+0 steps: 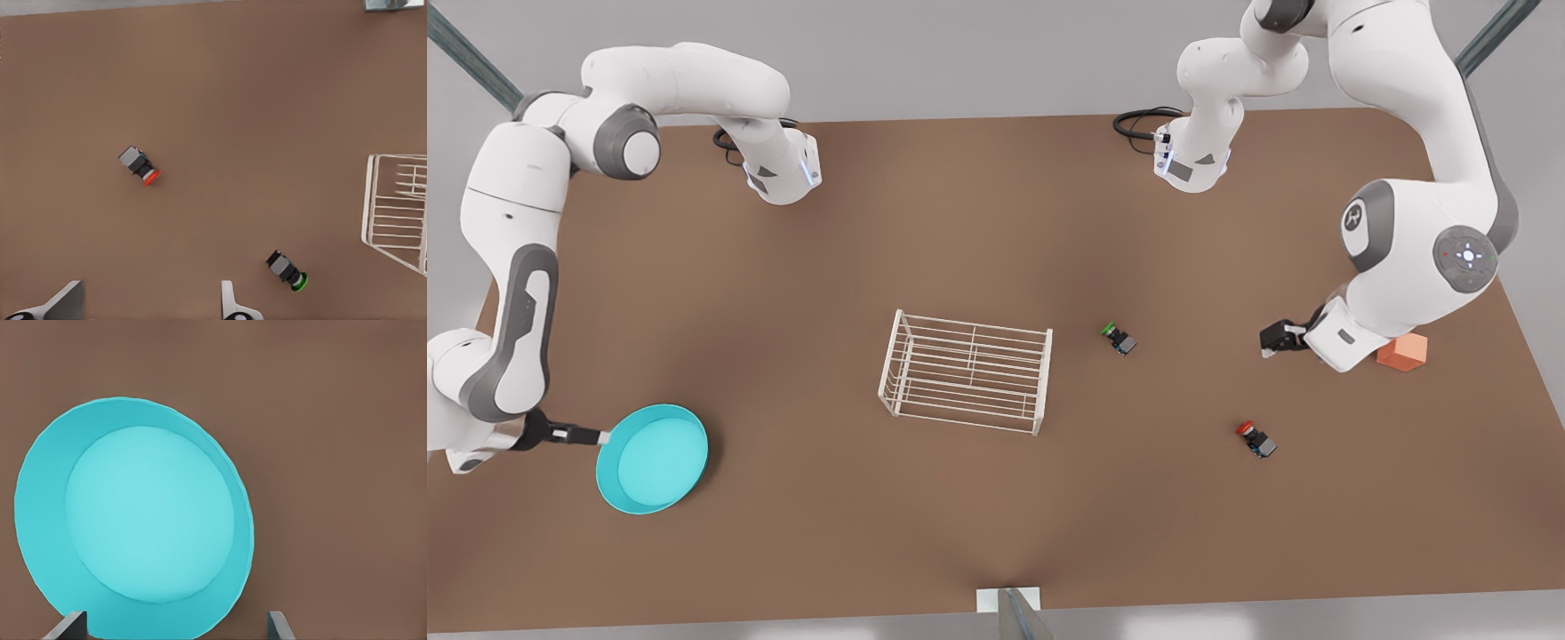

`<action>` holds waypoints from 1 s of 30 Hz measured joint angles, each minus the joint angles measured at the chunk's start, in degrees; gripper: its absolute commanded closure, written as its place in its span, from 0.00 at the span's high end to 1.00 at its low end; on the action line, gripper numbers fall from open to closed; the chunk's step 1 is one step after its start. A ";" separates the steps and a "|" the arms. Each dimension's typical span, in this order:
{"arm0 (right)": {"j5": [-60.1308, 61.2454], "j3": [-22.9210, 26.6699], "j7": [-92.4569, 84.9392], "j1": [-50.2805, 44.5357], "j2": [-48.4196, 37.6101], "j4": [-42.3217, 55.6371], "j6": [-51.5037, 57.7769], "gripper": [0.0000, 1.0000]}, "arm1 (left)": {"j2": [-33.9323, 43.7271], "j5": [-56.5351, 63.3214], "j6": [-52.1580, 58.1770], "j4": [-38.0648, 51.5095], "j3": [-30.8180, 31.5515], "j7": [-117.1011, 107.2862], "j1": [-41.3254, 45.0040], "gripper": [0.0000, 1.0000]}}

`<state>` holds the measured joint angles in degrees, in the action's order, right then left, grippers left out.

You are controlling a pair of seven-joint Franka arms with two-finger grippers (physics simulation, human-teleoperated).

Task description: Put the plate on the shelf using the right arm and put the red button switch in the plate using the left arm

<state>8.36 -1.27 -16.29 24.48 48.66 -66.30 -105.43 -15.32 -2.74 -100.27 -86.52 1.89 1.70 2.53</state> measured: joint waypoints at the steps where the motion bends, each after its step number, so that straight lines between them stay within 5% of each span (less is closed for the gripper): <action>1: -0.23 0.12 -0.57 0.11 0.48 0.09 -0.87 0.99 | -0.02 0.07 -0.19 0.00 -0.03 -0.01 -0.16 1.00; 16: 0.09 -1.58 -4.25 2.73 8.33 1.49 -11.29 0.88 | -0.12 0.32 -1.18 0.01 0.04 -0.23 0.28 1.00; 30: 2.00 -2.24 -5.41 2.82 9.09 1.49 -12.06 0.29 | 0.40 1.50 2.78 2.73 2.12 -3.09 0.07 1.00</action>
<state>10.36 -3.51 -21.70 27.29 57.75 -64.80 -117.50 -14.92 -1.24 -97.49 -83.79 4.01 -1.39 2.59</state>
